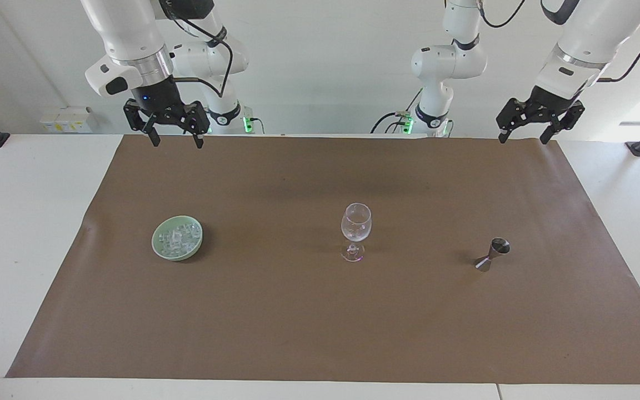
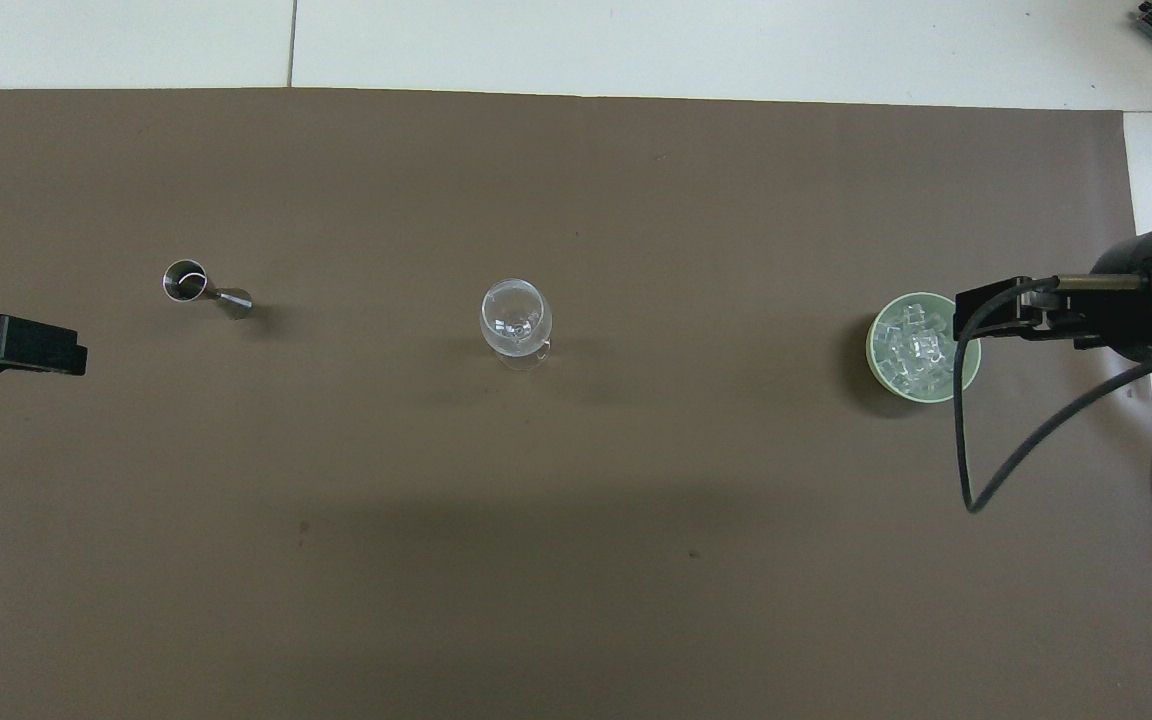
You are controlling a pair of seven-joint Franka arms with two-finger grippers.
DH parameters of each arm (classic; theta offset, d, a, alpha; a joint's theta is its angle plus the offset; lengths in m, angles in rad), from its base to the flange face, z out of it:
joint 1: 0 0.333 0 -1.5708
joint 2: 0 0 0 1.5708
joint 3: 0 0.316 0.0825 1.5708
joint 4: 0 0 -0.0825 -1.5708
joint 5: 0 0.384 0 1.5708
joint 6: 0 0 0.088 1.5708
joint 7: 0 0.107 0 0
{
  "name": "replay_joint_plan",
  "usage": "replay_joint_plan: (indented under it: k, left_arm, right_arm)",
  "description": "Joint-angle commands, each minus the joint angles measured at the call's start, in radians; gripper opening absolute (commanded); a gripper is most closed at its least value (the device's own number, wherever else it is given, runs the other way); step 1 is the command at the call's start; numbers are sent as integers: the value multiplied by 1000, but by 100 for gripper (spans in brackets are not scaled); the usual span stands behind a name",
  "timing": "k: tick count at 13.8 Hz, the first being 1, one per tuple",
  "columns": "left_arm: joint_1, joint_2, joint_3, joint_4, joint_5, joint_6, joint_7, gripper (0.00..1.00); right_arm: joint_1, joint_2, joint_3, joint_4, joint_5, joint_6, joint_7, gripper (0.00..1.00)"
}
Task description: Pour wine and add ice with both arms
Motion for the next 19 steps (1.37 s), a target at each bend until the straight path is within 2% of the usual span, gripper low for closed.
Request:
replay_joint_plan:
  k: [1,19]
  left_arm:
    - [-6,-19,5,-9,4,-16,13,100]
    - [-3,-34,6,-47,4,33,13,100]
  right_arm:
    - [-12,-18,1,-21,24,4,-24,100]
    - [-12,-18,1,-21,22,4,-24,100]
